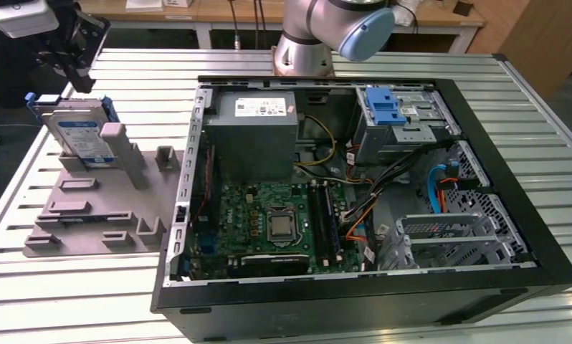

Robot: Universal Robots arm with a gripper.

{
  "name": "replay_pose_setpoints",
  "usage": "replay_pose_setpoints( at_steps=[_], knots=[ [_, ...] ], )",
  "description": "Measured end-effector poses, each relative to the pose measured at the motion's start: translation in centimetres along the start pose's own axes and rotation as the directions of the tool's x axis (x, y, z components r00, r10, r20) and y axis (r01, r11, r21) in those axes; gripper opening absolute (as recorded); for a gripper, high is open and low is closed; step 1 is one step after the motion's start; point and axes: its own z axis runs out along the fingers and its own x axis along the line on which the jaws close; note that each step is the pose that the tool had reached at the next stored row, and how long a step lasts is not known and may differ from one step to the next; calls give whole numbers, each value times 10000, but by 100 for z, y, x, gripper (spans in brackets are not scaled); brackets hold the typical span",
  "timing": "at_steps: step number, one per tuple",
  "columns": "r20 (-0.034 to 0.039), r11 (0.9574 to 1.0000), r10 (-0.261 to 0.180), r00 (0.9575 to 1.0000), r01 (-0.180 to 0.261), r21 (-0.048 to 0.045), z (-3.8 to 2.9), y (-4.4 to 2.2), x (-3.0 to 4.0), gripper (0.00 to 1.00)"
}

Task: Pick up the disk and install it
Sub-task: 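Reach for the disk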

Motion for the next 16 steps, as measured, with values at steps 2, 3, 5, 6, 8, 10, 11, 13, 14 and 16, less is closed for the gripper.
replay_pose_setpoints(
  at_steps=[2, 3, 5, 6, 8, 10, 11, 13, 14, 16],
  knots=[
    [-5, 10000, 0, 10000, 0, 0, 2, 2, 9, 11],
    [-6, 10000, 0, 10000, 0, 0, 2, 3, 15, 11],
    [-6, 10000, 0, 10000, 0, 0, 4, 2, 24, 11],
    [-7, 10000, -1, 10000, 1, 0, 4, 2, 27, 11],
    [-7, 10000, 0, 10000, 0, 0, 5, 3, 31, 11],
    [-7, 10000, 0, 10000, 0, 1, 6, 2, 34, 11],
    [-8, 10000, 0, 10000, 0, 1, 6, 2, 34, 11],
    [-7, 10000, 0, 10000, 0, 0, 6, 2, 34, 11],
    [-8, 10000, 0, 10000, 0, 1, 6, 2, 34, 11],
    [-8, 10000, 0, 10000, 0, 1, 6, 2, 35, 11]
  ],
)
